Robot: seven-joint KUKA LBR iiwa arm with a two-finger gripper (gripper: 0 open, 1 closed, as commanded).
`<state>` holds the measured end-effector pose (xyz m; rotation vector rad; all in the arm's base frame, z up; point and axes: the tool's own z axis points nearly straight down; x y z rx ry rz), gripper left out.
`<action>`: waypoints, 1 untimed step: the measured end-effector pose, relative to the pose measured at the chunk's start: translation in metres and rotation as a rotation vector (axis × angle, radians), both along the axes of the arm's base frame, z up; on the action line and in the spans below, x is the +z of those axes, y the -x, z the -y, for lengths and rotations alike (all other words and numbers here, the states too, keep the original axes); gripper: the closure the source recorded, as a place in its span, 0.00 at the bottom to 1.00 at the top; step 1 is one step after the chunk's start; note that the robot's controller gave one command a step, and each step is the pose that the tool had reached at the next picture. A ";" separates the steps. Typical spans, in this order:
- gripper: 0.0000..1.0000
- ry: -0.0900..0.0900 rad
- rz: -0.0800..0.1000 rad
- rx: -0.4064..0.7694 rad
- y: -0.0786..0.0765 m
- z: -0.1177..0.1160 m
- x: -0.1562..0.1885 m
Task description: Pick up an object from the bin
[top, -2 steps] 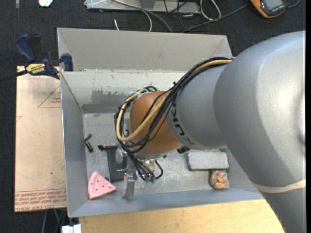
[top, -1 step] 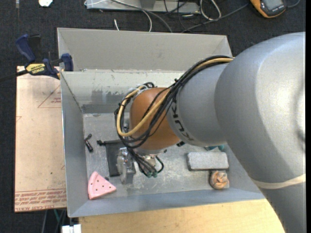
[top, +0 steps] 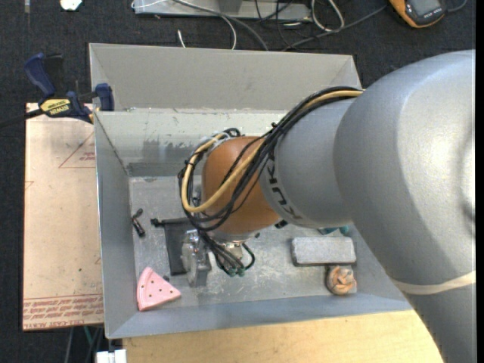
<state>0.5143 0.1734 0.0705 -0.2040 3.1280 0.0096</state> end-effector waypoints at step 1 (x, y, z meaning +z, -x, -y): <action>1.00 0.001 0.001 0.207 -0.004 -0.008 0.011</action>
Offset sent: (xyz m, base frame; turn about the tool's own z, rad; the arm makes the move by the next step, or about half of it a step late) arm 0.0066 0.0101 0.0325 -0.3137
